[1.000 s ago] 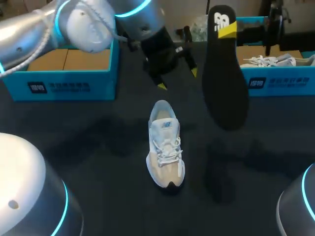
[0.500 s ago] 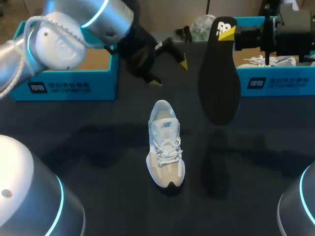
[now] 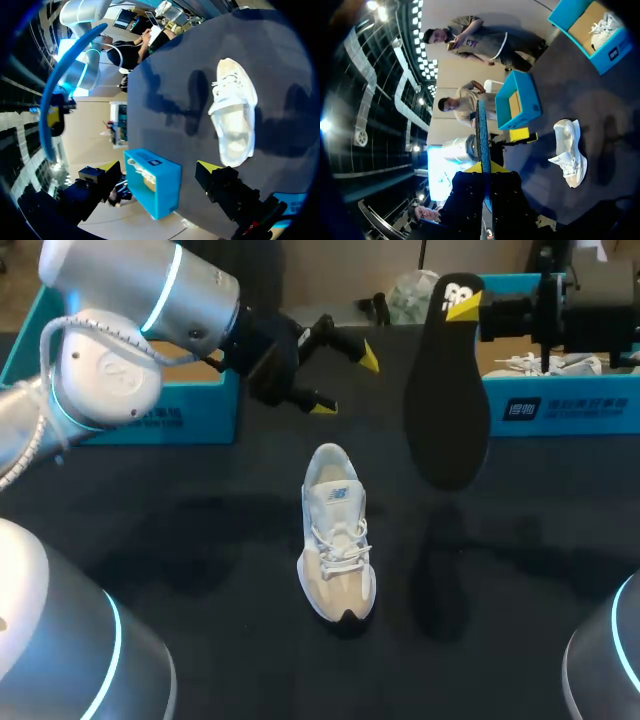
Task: Take the shoe out of the shoebox, open the shoe tongue, remove and reinsert the insole, then place the shoe into the shoebox
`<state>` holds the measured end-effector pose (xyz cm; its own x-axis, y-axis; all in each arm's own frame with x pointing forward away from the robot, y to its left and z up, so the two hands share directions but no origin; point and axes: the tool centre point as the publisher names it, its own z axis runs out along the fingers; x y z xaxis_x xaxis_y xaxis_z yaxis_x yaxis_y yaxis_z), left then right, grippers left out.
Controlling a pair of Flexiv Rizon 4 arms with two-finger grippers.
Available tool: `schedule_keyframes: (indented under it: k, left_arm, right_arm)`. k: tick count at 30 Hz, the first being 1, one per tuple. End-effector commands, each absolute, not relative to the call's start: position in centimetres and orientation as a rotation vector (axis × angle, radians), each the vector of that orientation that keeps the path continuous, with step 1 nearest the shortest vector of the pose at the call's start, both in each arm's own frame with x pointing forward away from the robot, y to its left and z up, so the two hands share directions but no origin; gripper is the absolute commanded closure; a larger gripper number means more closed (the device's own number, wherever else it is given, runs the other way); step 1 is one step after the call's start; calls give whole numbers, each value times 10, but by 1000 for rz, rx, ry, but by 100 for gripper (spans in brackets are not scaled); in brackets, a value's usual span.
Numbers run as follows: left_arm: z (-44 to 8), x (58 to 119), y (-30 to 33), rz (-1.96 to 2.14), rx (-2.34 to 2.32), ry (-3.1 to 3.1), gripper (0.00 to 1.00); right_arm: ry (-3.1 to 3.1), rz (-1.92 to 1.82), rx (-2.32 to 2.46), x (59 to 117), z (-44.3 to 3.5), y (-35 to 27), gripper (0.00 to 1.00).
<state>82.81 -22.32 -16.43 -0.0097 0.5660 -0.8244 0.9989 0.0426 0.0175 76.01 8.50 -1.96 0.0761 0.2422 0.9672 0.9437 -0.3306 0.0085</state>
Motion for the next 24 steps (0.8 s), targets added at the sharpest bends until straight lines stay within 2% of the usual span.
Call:
schedule_keyframes:
  k: [1, 11, 24]
  left_arm:
    - [-157, 825, -218, -909, 1502, 1431, 0]
    - [-133, 827, -224, -971, 1422, 1280, 0]
    - [-116, 826, -234, -1015, 1313, 1183, 0]
  right_arm:
    - [-1128, -1279, -1723, 777, -24, 80, 100]
    - [-1099, -1183, -1743, 818, -33, 71, 100]
    - [-946, -1094, -1713, 852, -64, 88, 100]
